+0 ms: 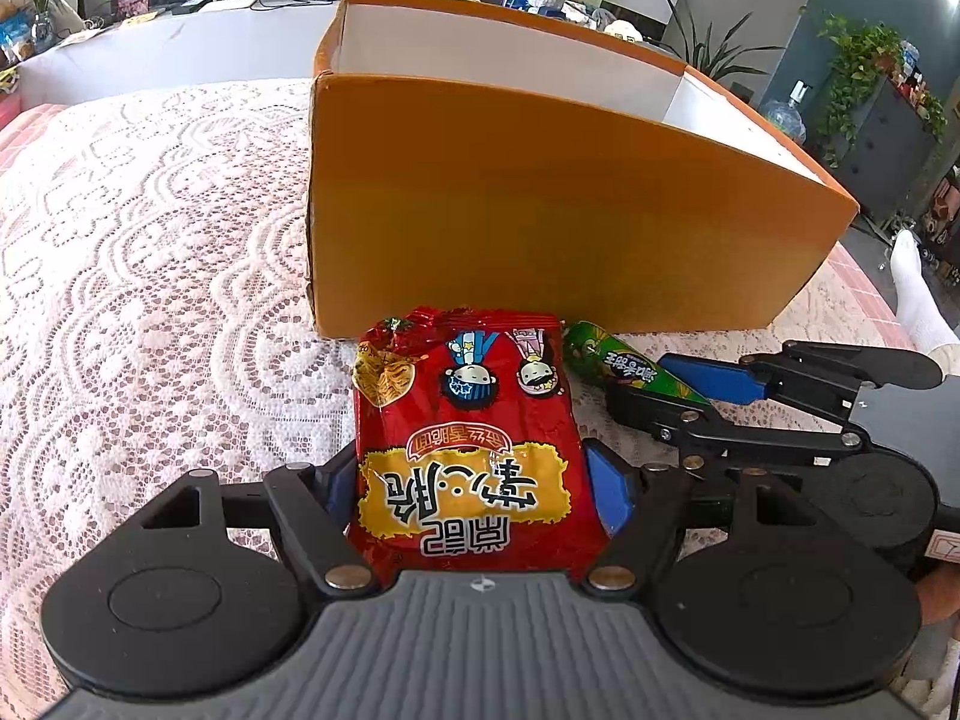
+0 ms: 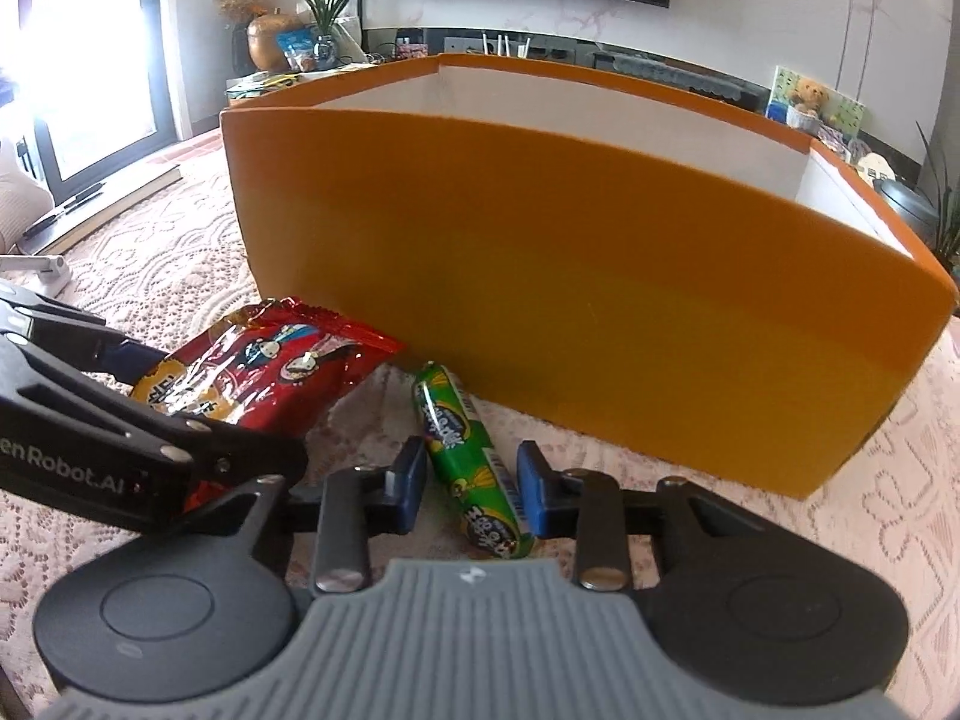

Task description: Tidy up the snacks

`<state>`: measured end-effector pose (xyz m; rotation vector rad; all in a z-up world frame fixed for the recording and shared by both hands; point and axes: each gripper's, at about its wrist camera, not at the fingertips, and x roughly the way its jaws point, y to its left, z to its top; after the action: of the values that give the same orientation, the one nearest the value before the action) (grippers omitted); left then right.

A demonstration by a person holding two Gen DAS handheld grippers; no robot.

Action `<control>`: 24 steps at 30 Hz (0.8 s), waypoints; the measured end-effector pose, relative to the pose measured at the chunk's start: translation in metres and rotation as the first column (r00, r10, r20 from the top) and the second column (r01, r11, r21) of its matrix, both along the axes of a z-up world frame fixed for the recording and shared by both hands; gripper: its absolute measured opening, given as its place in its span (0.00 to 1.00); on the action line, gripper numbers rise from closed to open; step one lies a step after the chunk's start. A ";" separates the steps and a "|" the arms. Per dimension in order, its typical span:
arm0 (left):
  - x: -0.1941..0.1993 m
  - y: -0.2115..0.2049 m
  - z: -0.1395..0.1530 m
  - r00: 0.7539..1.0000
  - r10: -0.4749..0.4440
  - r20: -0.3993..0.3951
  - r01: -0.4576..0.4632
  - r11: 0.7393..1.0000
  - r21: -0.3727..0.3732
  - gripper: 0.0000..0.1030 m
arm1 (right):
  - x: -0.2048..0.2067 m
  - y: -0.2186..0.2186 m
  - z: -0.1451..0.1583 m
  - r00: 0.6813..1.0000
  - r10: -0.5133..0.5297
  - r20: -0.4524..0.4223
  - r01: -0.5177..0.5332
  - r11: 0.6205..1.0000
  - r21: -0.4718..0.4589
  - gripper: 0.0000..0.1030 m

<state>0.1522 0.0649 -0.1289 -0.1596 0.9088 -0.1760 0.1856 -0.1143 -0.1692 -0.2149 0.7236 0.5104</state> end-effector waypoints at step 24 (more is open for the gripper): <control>-0.032 -0.002 0.035 0.998 0.036 0.042 -0.034 0.999 -0.040 0.82 | -0.045 -0.038 0.051 0.991 -0.133 -0.019 0.134 0.987 0.084 0.21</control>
<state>0.1202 0.0627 -0.0934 -0.2078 0.8602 -0.1644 0.1404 -0.1528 -0.1185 -0.0831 0.7221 0.4146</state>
